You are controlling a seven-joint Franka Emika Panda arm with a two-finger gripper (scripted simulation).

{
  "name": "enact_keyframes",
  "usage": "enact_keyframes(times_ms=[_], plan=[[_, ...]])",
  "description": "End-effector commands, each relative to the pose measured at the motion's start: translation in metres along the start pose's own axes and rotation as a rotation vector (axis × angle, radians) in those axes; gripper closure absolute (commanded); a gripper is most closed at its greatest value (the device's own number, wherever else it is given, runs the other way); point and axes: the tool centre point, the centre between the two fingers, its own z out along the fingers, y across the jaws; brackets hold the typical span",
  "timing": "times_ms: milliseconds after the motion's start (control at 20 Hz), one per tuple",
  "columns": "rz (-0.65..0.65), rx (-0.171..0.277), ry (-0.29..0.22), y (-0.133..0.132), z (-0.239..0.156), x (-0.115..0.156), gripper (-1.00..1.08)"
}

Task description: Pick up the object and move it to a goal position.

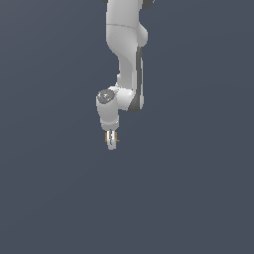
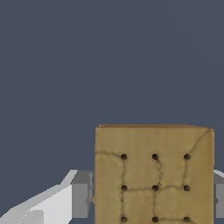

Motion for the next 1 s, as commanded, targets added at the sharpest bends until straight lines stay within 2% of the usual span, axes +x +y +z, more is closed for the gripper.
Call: enact_keyframes(times_ms=[0,500,950], plan=[[0.000,-0.002,0.000,0.001,0.001,0.000,1.08],[0.001,0.000,-0.001,0.000,-0.016,0.003,1.08],[0.002,-0.001,-0.001,-0.001,-0.077,0.012,1.08]])
